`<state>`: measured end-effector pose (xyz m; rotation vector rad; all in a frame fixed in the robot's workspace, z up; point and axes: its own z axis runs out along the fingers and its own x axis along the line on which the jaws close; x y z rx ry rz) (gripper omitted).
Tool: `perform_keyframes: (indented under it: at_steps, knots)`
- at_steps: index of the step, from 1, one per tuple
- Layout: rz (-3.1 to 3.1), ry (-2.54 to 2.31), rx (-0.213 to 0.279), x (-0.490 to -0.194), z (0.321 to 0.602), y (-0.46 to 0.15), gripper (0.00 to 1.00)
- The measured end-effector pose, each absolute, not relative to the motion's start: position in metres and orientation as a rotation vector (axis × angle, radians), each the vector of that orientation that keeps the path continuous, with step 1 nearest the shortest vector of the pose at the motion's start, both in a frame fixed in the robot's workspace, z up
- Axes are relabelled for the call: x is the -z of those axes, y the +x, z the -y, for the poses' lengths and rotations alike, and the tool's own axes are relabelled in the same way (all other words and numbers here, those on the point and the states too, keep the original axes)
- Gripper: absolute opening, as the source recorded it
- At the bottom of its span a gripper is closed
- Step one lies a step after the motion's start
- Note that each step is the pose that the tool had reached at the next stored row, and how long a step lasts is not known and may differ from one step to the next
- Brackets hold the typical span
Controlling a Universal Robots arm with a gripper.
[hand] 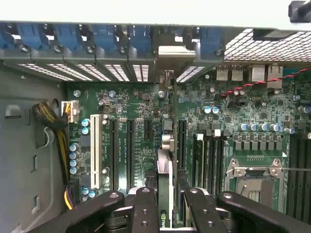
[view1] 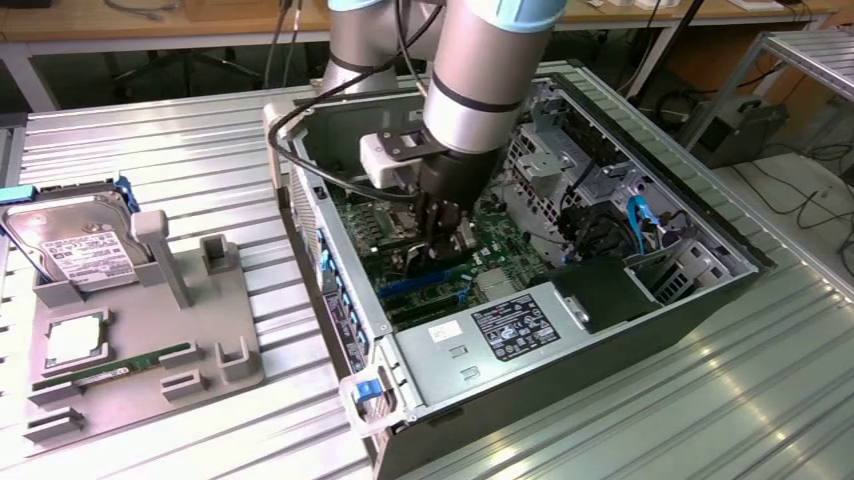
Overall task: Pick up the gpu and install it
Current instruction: 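Insert the gpu into the slot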
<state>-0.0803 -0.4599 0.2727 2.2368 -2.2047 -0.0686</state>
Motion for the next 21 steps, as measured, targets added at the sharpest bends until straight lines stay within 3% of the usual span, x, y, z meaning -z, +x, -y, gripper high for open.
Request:
perform_keyframes:
  at_steps: [2, 3, 21]
  knots:
    - [2.187, 2.208, 0.118, -0.2573, 0.4596, -0.0803, 0.26]
    - [2.187, 2.207, 0.121, -0.2591, 0.4592, -0.0784, 0.26]
    - [2.219, 2.166, 0.115, -0.2534, 0.4545, -0.0710, 0.26]
